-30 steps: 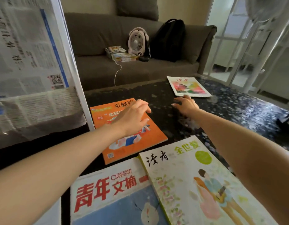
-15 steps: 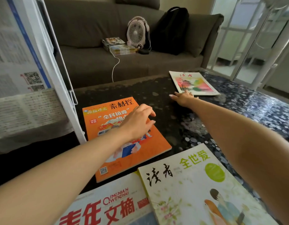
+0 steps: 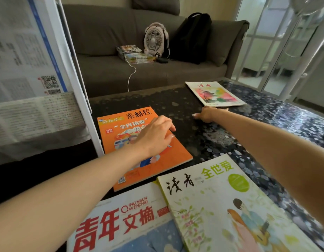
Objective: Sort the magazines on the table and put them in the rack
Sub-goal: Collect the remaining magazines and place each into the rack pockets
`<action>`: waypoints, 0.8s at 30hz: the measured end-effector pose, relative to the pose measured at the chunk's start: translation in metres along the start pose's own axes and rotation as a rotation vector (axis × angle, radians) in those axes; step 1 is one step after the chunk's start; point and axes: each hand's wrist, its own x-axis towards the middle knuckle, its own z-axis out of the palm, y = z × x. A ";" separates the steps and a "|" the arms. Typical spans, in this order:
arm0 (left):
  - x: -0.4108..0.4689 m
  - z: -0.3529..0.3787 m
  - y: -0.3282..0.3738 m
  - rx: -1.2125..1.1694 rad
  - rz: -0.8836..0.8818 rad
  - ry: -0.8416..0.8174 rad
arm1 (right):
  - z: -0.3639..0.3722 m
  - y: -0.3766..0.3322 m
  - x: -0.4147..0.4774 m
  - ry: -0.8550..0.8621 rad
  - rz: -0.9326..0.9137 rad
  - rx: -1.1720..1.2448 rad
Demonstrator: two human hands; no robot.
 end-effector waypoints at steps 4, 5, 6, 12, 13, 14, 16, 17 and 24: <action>-0.009 -0.003 0.006 0.036 0.010 -0.034 | 0.004 0.008 -0.014 0.056 -0.036 0.007; -0.010 -0.004 0.006 0.041 0.016 -0.031 | 0.005 0.012 -0.016 0.072 -0.057 0.025; -0.012 -0.005 0.006 0.041 0.020 -0.026 | 0.006 0.016 -0.015 0.079 -0.077 0.048; -0.016 -0.005 0.001 0.040 -0.004 -0.006 | 0.014 0.025 -0.006 0.118 -0.060 0.158; -0.015 -0.004 0.000 0.039 -0.006 -0.005 | 0.014 0.025 -0.003 0.130 -0.063 0.156; -0.015 -0.002 -0.002 0.039 -0.007 -0.003 | 0.013 0.025 0.002 0.134 -0.073 0.151; -0.016 0.001 -0.004 0.034 -0.012 -0.001 | 0.011 0.023 0.008 0.127 -0.080 0.133; -0.017 0.003 -0.006 0.038 -0.011 0.001 | 0.010 0.021 0.011 0.128 -0.065 0.125; -0.016 0.008 -0.006 -0.023 -0.084 0.051 | 0.010 0.001 -0.008 0.251 -0.173 -0.020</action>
